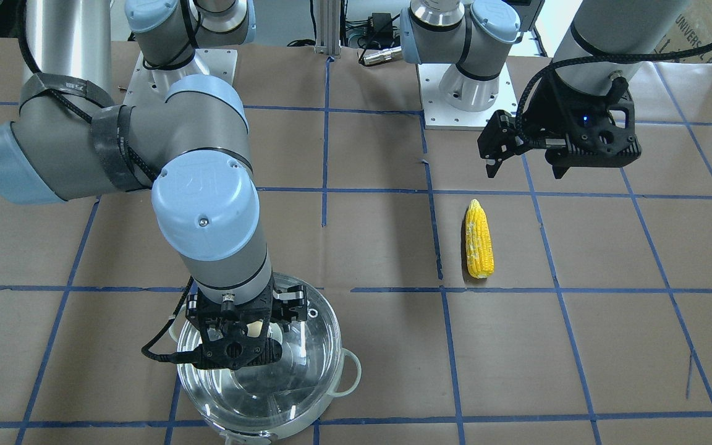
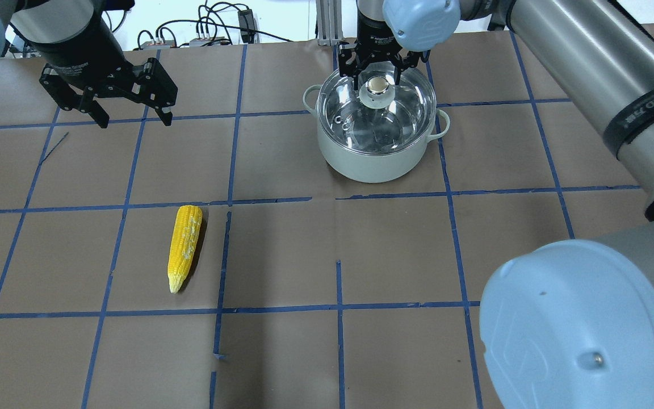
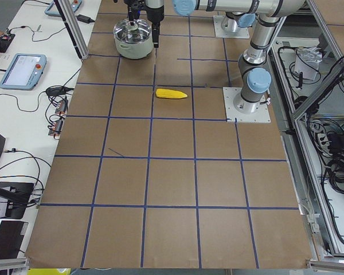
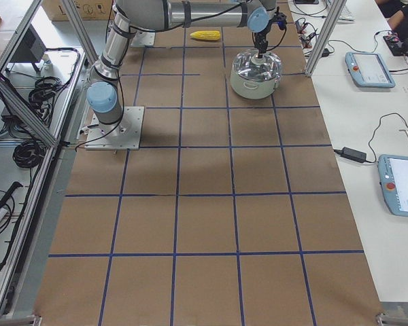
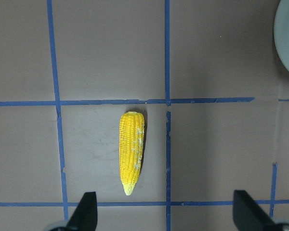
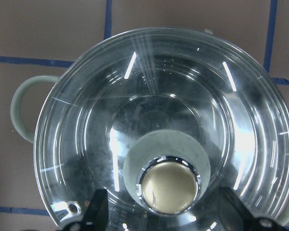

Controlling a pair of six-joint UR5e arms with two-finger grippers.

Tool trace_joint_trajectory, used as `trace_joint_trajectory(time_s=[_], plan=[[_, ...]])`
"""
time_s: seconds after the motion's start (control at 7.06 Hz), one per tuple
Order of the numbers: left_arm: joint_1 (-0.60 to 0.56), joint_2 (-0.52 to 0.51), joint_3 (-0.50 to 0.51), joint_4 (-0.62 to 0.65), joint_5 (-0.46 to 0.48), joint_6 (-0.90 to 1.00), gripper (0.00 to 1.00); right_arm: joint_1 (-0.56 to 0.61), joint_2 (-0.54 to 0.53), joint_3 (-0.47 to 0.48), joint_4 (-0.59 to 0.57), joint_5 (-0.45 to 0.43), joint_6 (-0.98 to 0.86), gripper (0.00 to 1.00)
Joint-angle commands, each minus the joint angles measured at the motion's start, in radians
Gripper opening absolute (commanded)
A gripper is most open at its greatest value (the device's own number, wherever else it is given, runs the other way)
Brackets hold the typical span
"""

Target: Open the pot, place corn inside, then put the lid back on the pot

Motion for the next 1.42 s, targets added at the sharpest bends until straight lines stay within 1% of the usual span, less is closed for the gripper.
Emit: trace_joint_trajectory(time_s=[0.0,0.28,0.43,0.57,0.71,0.85,0.99,1.13,1.28], plan=[[0.0,-0.007,0.003,0.002,-0.001,-0.01,1.0,-0.006,0.001,0.004,-0.001,-0.001,-0.024,0.81],[0.0,-0.015,-0.009,0.008,-0.001,-0.01,1.0,-0.003,0.001,0.012,-0.001,-0.001,-0.021,0.78],[0.002,-0.009,-0.044,0.008,-0.001,-0.007,1.0,-0.003,0.001,0.019,-0.001,0.001,-0.022,0.78],[0.018,-0.021,-0.105,0.079,-0.002,-0.001,1.0,-0.004,-0.001,0.033,-0.011,0.001,-0.024,0.78],[0.058,-0.036,-0.193,0.145,-0.002,0.002,1.0,-0.004,-0.001,0.045,-0.03,0.001,-0.024,0.78],[0.069,-0.046,-0.272,0.214,-0.002,-0.003,1.0,-0.004,-0.001,0.051,-0.049,0.001,-0.024,0.73],[0.077,-0.058,-0.345,0.317,-0.002,0.005,1.0,-0.006,-0.001,0.047,-0.049,0.001,-0.024,0.59],[0.077,-0.075,-0.424,0.388,-0.002,0.002,1.0,-0.006,-0.001,0.042,-0.049,-0.001,-0.022,0.43],[0.081,-0.096,-0.504,0.501,-0.001,0.013,1.0,-0.006,-0.001,0.039,-0.049,-0.002,-0.022,0.27]])
